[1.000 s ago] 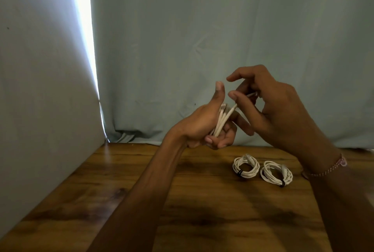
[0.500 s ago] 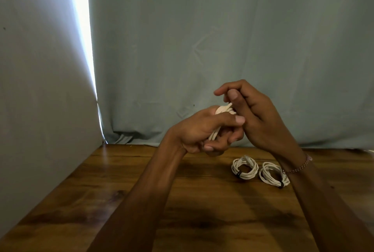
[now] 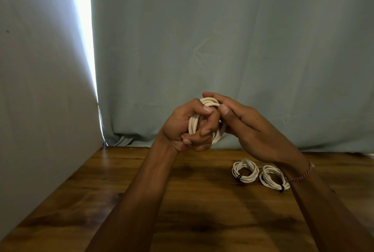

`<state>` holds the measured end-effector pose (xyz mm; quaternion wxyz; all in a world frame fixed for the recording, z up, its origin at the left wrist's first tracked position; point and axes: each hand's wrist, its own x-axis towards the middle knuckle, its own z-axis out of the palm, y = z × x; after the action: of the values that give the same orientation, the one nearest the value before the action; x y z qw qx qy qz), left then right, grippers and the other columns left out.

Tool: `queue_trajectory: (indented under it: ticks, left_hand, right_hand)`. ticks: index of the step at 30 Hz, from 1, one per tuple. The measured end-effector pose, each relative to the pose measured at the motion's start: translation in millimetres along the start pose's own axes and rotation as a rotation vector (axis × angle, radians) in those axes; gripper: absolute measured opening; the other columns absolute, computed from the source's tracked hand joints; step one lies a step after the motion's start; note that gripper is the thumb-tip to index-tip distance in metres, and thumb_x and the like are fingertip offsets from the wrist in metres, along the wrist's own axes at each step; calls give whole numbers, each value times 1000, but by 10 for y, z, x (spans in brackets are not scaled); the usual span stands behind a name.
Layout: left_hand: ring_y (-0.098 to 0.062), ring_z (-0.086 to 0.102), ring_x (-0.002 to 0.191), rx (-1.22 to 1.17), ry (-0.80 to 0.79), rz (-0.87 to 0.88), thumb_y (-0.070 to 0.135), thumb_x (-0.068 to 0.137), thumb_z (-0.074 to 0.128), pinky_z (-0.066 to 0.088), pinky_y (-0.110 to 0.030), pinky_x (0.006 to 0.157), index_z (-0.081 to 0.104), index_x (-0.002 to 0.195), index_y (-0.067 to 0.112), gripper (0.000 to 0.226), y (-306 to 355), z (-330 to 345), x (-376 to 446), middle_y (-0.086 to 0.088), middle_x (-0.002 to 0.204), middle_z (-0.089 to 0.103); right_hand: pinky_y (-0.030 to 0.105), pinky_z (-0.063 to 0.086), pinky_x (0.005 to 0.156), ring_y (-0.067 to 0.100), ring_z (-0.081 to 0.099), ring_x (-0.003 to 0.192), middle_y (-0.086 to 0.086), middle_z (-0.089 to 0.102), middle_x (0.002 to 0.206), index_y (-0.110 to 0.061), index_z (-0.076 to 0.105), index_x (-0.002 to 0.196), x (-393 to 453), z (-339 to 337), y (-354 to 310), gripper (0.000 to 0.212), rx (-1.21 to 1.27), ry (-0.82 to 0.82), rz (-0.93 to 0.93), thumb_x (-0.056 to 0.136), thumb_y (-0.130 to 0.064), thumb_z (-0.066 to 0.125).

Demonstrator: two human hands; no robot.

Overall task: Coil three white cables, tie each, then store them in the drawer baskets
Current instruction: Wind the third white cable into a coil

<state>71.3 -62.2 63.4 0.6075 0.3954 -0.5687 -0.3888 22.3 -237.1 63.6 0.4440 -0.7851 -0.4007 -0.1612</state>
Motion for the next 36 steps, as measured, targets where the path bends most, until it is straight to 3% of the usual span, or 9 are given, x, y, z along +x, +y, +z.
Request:
queue_trajectory:
  ticks: [5,8,11,14,16,21,26,30,36]
  left_hand:
    - [-15,22,25,0,61,99,22,96,41,24,-19,38,66,76,2,38,-84,4,33,-6,37,40]
    - [-20,38,31,14,72,132,23,96,42,33,-20,41,68,75,2,40,-126,-16,76,-8,48,62]
    - [-24,43,36,15,86,155,23,96,41,37,-23,42,67,76,2,39,-134,-58,55,-11,55,68]
    - [-22,53,38,-25,70,162,22,95,40,44,-23,45,67,78,1,39,-151,-93,56,-14,58,69]
    - [-17,63,42,-25,77,156,23,94,43,42,-23,44,69,78,3,37,-157,-111,65,-12,57,69]
    - [-11,53,32,151,412,109,36,79,73,30,-21,38,70,61,13,29,-122,-43,100,-3,43,60]
    - [-15,54,39,424,911,138,26,79,76,47,-23,45,69,62,8,25,-88,18,174,-9,49,59]
    - [-22,67,67,709,1031,95,28,82,77,57,-28,63,74,90,0,30,-7,19,132,-12,73,71]
    - [-21,63,59,826,1011,24,29,103,56,55,-34,67,63,82,0,38,1,136,214,-5,59,58]
  right_hand:
    - [8,45,87,-8,60,97,-7,63,110,-10,50,139,58,95,15,37,-456,146,-207,104,-20,39]
    - [19,47,97,0,53,107,6,59,126,-9,40,146,54,116,77,59,-630,117,-155,88,-8,54]
    - [32,49,98,20,56,113,13,55,133,-6,40,146,48,121,59,57,-582,85,-120,91,4,52]
    - [9,41,82,8,54,93,5,52,119,-4,33,148,26,146,6,59,-628,63,-86,93,-1,54]
    - [6,40,75,2,52,86,-1,49,110,-3,34,144,19,152,-8,57,-610,84,-93,92,-2,55]
    - [8,45,75,-1,54,83,-12,47,95,-3,42,128,52,142,55,42,-578,144,-145,90,3,57]
    - [11,45,70,3,51,75,-2,50,93,-9,44,116,51,88,159,39,-635,242,-149,85,10,58]
    - [25,54,72,13,56,80,3,53,103,-7,43,129,50,82,217,46,-693,270,-14,88,5,63]
    - [9,44,67,1,54,75,-3,54,96,-6,44,125,68,74,222,35,-612,297,-38,93,4,54]
